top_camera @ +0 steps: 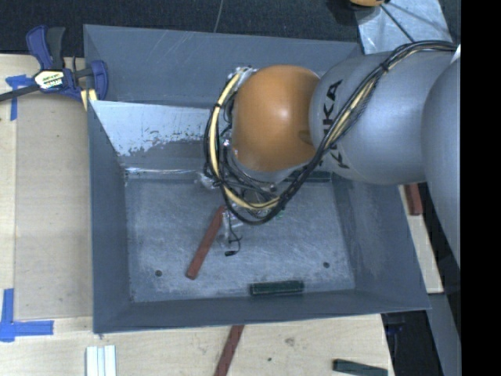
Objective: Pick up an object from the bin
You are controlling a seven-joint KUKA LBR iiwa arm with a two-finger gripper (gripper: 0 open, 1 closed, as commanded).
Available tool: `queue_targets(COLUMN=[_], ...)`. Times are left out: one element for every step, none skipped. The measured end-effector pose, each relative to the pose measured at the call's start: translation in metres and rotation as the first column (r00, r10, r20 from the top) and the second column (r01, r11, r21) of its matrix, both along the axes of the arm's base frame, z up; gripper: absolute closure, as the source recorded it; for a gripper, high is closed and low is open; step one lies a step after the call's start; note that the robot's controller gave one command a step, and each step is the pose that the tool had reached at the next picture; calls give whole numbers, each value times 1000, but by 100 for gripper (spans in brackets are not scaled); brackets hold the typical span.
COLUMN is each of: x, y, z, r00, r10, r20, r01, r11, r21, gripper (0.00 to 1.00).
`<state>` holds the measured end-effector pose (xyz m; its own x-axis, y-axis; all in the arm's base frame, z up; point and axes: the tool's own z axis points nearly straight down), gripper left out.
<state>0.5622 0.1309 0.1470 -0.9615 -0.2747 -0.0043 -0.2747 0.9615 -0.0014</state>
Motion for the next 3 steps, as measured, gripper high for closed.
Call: queue_targets(x=[6,8,19], y=[8,11,17], z=[-1,-73,-76], r00=[962,882,837], r10=[274,471,547], r20=[0,2,1], r01=[-274,-471,-547], r11=[962,882,837], r21=[0,0,0], gripper=[0,0,100])
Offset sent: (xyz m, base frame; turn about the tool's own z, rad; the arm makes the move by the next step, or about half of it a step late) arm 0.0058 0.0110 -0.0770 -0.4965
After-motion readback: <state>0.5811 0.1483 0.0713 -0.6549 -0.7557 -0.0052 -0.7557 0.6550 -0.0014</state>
